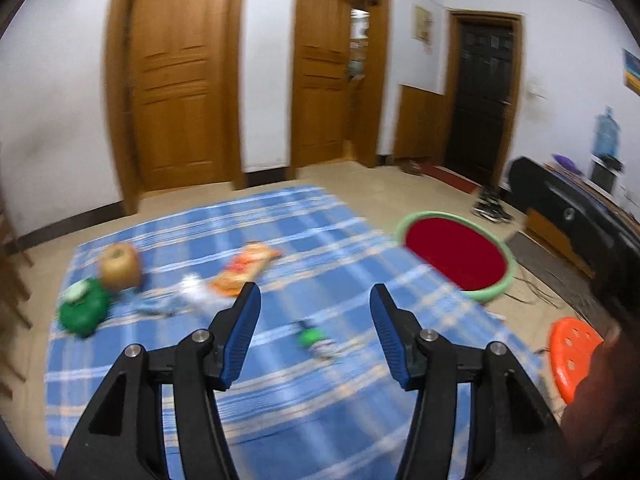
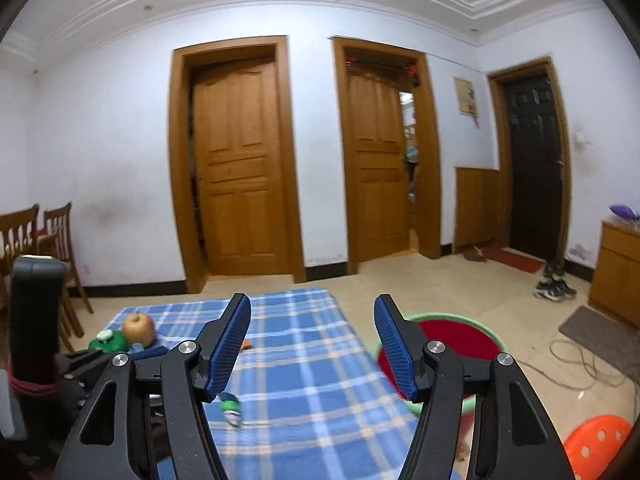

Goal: Collect trash
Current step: 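Move both open tools back over the table toward the bag and snack packet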

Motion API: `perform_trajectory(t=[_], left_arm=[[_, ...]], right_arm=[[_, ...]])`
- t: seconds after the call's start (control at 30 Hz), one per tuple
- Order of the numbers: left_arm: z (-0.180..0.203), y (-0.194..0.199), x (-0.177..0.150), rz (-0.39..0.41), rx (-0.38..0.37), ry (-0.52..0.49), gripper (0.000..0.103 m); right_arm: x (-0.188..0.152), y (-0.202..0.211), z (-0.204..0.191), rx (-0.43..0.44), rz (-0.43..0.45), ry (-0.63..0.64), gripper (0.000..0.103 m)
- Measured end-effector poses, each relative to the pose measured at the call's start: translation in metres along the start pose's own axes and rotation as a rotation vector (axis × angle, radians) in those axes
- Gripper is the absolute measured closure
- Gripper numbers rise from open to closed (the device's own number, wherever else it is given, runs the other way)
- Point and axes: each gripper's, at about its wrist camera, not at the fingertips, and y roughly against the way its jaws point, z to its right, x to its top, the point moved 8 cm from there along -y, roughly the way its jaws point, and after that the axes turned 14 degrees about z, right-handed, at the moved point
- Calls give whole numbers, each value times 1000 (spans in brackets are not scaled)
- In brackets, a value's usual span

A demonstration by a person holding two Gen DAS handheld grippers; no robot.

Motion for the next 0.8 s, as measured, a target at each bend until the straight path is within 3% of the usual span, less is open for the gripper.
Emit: perform_trajectory(t=[0.2, 0.33, 0.53, 0.7, 0.8], left_arm=[[-90, 27, 1, -7, 170, 63, 45], [-128, 45, 10, 12, 249, 59, 44], [-158, 46, 4, -35, 300, 133, 40], [-161, 27, -8, -76, 296, 154, 40], [-159, 12, -20, -108, 275, 172, 40]], right_arm=[[-1, -22, -42, 96, -21, -24, 36], [7, -43, -60, 139, -25, -45, 35], [3, -63, -73, 166, -64, -88, 30], [-15, -76, -81, 170, -121, -47, 27], [-40, -97, -88, 193, -232, -26, 26]])
